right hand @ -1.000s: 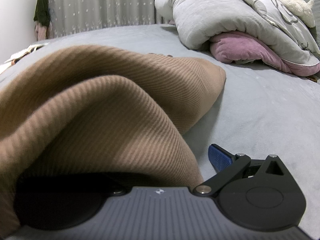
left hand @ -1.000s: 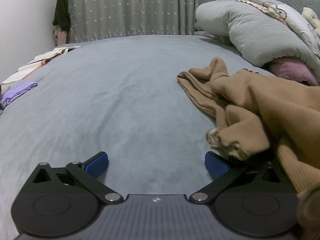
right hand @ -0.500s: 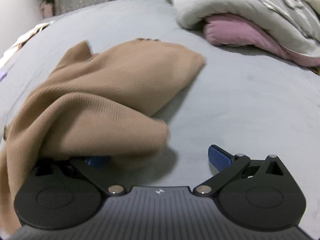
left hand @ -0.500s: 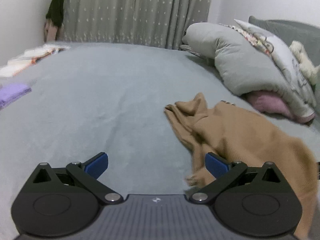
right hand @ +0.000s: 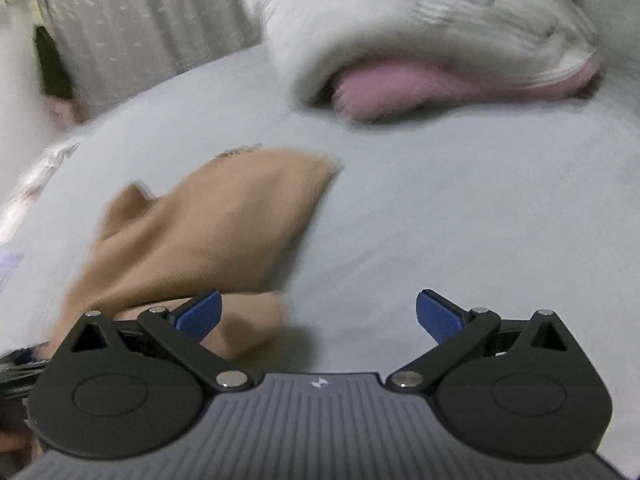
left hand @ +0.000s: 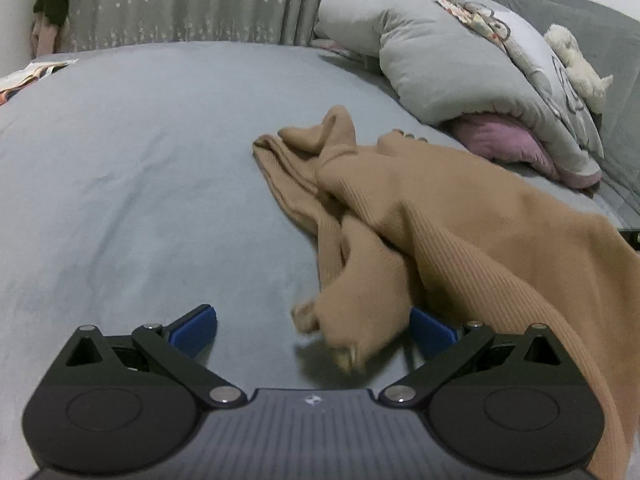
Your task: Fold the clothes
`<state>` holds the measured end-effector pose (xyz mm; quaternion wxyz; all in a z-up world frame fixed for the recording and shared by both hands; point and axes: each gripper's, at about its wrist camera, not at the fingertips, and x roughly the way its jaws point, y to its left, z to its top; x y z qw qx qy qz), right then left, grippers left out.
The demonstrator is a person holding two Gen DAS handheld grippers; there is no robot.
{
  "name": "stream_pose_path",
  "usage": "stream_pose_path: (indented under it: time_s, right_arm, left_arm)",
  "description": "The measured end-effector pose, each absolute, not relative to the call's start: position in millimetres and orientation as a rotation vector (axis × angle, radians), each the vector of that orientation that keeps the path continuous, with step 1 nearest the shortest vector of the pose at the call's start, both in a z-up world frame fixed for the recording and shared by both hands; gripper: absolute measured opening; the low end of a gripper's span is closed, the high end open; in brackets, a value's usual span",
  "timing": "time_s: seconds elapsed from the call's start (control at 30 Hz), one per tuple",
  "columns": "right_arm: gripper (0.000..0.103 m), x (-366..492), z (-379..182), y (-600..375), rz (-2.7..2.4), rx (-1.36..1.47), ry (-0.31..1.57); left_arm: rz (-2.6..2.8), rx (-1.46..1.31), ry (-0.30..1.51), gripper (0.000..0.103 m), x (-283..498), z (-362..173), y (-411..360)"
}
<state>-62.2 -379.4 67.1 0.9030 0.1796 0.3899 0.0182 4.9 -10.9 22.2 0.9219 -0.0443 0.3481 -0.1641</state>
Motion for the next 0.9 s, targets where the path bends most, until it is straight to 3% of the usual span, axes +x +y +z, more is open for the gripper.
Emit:
stream_pose_path:
  time_s: [0.03, 0.1, 0.13, 0.17, 0.23, 0.3, 0.4, 0.63, 0.9]
  right_arm:
    - [0.103, -57, 60, -374, 0.067, 0.381, 0.820]
    - [0.102, -51, 51, -364, 0.108, 0.386, 0.826]
    - [0.098, -49, 47, -358, 0.138, 0.391, 0.829]
    - [0.092, -48, 45, -355, 0.157, 0.395, 0.832]
    - [0.057, -48, 41, -350, 0.202, 0.424, 0.841]
    - [0.053, -51, 43, -348, 0.211, 0.413, 0.828]
    - [0.045, -54, 48, -345, 0.219, 0.390, 0.804]
    - [0.025, -62, 69, -324, 0.167, 0.199, 0.705]
    - [0.020, -83, 105, -304, 0.139, -0.016, 0.563]
  left_arm:
    - [-0.353, -0.091, 0.715, 0.087, 9, 22, -16]
    - [-0.354, -0.047, 0.729, 0.060, 12, 23, -29]
    - [-0.345, 0.005, 0.729, 0.057, 9, 24, -41]
    - [-0.342, 0.023, 0.723, 0.047, 7, 25, -46]
    - [-0.325, 0.065, 0.710, 0.039, 3, 27, -59]
    - [-0.317, 0.070, 0.705, 0.026, 1, 28, -64]
    - [-0.304, 0.084, 0.697, 0.016, -3, 30, -67]
    - [-0.299, 0.095, 0.681, 0.011, -14, 42, -67]
    - [-0.302, -0.017, 0.606, 0.010, -48, 90, -38]
